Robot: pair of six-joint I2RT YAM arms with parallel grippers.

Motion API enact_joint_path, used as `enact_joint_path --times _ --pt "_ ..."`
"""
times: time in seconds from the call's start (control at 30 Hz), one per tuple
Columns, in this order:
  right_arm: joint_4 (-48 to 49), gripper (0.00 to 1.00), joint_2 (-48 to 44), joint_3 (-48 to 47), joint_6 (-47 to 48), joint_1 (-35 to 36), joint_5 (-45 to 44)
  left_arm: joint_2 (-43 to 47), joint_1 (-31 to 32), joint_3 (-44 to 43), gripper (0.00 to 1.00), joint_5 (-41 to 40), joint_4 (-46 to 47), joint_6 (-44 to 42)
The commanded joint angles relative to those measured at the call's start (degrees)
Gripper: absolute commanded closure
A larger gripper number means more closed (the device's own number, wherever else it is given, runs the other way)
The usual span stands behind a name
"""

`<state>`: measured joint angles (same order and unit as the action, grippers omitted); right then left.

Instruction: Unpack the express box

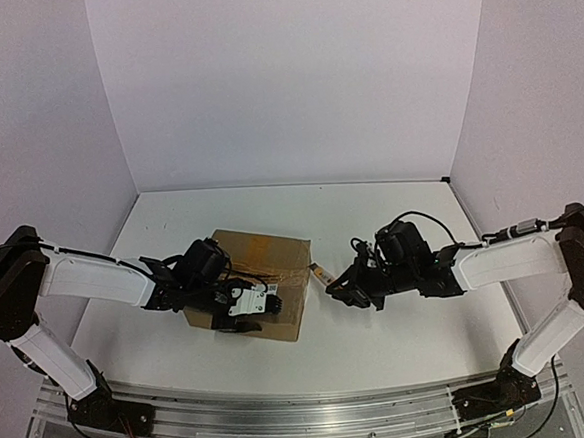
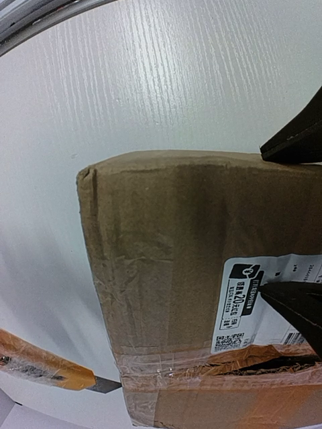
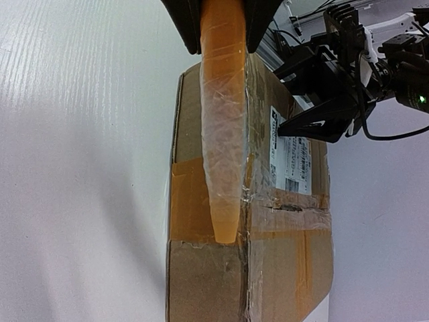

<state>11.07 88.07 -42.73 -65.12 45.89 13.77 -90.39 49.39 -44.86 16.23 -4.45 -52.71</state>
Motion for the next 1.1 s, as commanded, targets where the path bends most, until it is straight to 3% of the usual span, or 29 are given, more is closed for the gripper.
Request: enact_joint_path --times 0.0,0.4,1.07 --pt "3.65 1.00 -0.32 -2.04 0.36 0.04 1.23 -1.80 -0.68 2.16 0.43 -0.76 -7.26 0.68" --pt "3.14 1.00 -4.83 -0.35 -0.28 0.07 0.18 -1.95 -0.66 2.15 0.43 -0.76 -7.07 0.50" --pt "2.77 1.00 -0.83 -0.69 -1.00 0.04 0.54 -2.18 -0.67 2.17 0.43 -0.67 -6.89 0.42"
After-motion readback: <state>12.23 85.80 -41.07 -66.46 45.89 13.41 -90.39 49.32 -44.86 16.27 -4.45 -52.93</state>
